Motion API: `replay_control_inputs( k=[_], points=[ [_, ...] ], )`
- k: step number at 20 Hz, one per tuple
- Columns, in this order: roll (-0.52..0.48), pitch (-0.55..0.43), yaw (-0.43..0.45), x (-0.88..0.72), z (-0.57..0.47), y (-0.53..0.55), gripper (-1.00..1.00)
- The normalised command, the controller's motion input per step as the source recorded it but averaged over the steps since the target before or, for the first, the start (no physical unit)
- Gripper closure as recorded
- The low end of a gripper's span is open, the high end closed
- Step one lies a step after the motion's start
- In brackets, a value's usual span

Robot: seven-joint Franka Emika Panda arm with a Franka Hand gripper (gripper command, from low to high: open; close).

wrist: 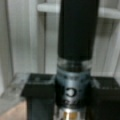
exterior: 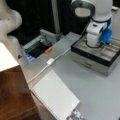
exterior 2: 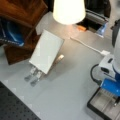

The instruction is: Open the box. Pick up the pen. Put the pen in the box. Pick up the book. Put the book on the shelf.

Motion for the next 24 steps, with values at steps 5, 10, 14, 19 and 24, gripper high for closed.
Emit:
replay_control_inputs(
  k=[5, 10, 14, 19, 24],
  points=[
    [-0.097, -0.140, -0.086, 0.04, -0.18, 0.15, 1.00],
    [-0.136, -0.130, -0.046, 0.01, -0.11, 0.08, 1.00],
    [-0.158, -0.103, 0.002, 0.00, -0.07, 0.02, 1.00],
    [-0.167, -0.095, 0.045, -0.02, -0.05, -0.06, 1.00],
    [-0.189, -0.080, 0.076, -0.05, -0.04, -0.12, 1.00]
  ],
)
